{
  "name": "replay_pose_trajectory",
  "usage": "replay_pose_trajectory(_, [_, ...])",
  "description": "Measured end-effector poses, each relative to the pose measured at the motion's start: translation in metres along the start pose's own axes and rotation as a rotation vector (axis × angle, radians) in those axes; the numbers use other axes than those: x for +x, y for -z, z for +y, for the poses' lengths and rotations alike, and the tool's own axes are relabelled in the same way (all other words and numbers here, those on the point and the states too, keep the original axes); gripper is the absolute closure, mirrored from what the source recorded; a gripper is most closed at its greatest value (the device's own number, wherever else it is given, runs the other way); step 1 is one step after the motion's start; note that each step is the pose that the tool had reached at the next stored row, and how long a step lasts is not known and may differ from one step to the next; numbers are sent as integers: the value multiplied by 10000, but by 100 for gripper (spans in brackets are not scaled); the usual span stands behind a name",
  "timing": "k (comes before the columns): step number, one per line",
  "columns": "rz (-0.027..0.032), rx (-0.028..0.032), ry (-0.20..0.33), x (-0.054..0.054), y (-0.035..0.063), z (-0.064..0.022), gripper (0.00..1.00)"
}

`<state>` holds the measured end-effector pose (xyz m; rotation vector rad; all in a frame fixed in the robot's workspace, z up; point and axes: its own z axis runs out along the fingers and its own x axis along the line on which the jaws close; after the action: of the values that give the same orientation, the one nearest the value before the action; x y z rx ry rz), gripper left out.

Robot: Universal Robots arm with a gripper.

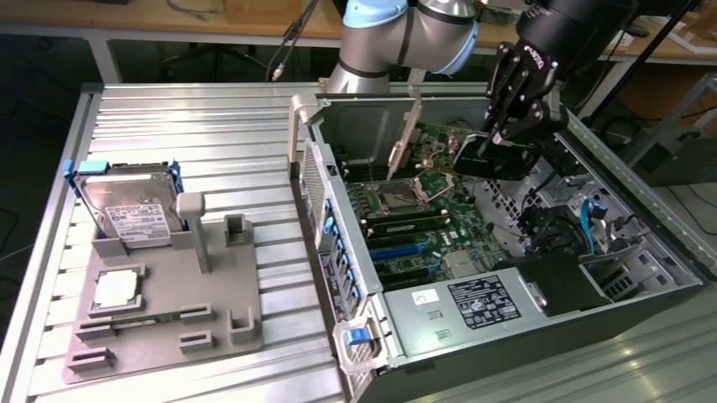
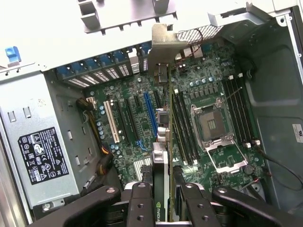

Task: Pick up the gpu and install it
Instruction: 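Insert the gpu into the slot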

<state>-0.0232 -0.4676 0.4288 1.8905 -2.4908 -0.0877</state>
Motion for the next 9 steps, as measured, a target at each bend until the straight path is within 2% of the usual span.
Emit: replay_pose_trajectory(9, [15, -6, 268, 0, 0, 0, 73])
